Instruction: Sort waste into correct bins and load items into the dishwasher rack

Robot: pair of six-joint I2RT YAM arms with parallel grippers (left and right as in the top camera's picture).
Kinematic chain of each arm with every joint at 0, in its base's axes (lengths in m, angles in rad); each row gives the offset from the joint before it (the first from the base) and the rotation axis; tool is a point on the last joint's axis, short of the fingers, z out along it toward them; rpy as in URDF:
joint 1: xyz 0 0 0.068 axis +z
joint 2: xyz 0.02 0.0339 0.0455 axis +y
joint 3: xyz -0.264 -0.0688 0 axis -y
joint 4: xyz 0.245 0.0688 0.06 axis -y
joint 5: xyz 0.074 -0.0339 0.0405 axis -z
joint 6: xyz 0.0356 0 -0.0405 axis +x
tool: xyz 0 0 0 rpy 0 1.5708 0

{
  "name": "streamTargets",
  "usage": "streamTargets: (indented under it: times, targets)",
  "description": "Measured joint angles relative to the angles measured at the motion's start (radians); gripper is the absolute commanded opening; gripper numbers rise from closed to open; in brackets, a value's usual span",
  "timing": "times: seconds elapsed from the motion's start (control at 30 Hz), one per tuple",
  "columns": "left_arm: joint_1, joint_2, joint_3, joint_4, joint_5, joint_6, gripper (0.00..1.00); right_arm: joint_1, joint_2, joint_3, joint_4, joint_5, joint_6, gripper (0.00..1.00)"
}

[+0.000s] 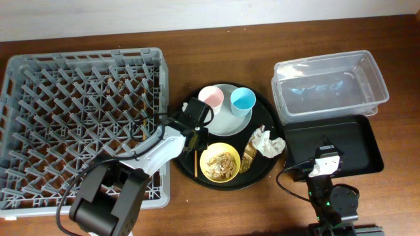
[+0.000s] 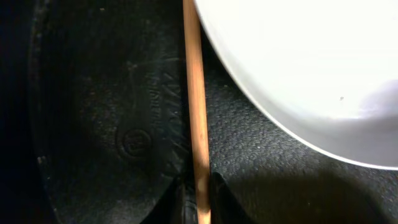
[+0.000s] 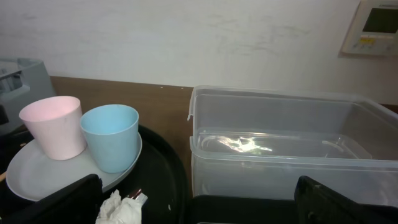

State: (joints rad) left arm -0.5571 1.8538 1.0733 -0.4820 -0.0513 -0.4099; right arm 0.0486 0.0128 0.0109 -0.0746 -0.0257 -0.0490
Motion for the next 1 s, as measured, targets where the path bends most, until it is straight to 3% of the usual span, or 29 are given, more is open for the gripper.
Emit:
streamTargets:
  times: [0.2, 0.37, 0.43, 0.5, 0.63, 0.83, 0.87, 0.97, 1.0]
  targets:
    - [0.0, -0.011, 0.017, -0.025, -0.013, -0.003, 0.01, 0.0, 0.0, 0.0, 0.0, 0.0, 0.0, 0.99]
    - [-0.001, -0.385, 0.072, -0.2, -0.24, 0.01, 0.01, 0.0, -0.001, 0.0, 0.0, 0.0, 0.0, 0.99]
    - [0.026, -0.459, 0.083, -0.274, -0.329, 0.049, 0.01, 0.0, -0.001, 0.0, 0.0, 0.0, 0.0, 0.99]
    - [0.134, -0.455, 0.083, -0.357, -0.364, 0.087, 0.0, 0.0, -0.001, 0.0, 0.0, 0.0, 0.0, 0.99]
    - [0.301, -0.397, 0.082, -0.36, -0.372, 0.171, 0.0, 0.0, -0.001, 0.0, 0.0, 0.0, 0.0, 0.98]
    - [0.307, -0.188, 0.082, -0.307, -0.323, 0.333, 0.01, 0.0, -0.001, 0.0, 0.0, 0.0, -0.001, 0.99]
    - [0.307, -0.17, 0.082, -0.307, -0.323, 0.339, 0.02, 0.0, -0.001, 0.0, 0.0, 0.0, 0.0, 0.99]
    - [0.307, -0.163, 0.082, -0.299, -0.323, 0.338, 0.32, 0.0, -0.001, 0.0, 0.0, 0.0, 0.0, 0.99]
    - [0.307, -0.163, 0.083, -0.295, -0.331, 0.345, 0.33, 0.0, -0.001, 0.0, 0.0, 0.0, -0.001, 0.99]
